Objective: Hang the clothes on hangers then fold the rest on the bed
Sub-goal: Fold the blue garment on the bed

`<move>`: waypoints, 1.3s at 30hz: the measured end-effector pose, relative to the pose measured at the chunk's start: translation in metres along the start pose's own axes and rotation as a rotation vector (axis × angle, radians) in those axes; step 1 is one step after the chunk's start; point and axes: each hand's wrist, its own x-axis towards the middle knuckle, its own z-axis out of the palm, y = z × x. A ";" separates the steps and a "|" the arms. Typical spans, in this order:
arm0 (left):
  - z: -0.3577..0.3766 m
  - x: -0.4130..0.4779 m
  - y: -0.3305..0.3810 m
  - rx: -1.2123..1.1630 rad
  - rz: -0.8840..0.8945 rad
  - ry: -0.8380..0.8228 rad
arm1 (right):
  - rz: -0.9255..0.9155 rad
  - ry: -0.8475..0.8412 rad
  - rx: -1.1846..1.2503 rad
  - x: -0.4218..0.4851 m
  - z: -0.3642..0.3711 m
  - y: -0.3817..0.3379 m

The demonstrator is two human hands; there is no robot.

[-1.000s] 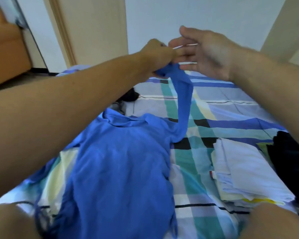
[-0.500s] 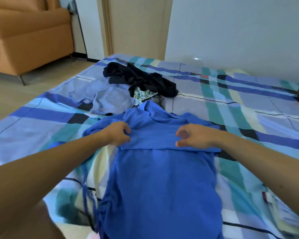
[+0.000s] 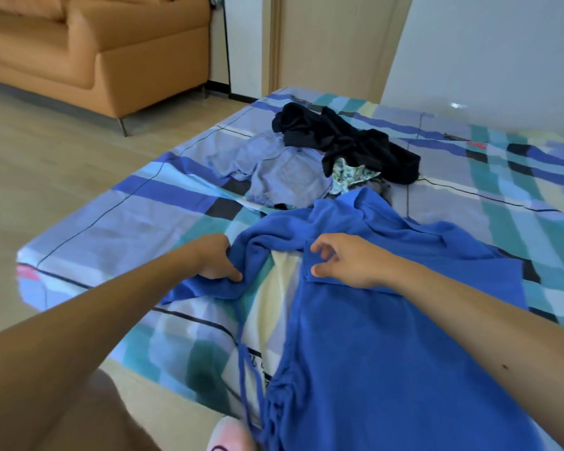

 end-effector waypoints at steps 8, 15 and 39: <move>-0.108 -0.015 -0.065 -0.174 0.019 0.218 | -0.079 0.049 0.058 0.036 0.013 -0.032; -0.163 -0.016 -0.123 0.008 -0.129 0.045 | -0.111 0.205 -0.063 0.062 0.037 -0.043; -0.080 -0.004 -0.240 -0.832 -0.168 0.499 | -0.310 0.552 -0.095 0.117 0.055 -0.071</move>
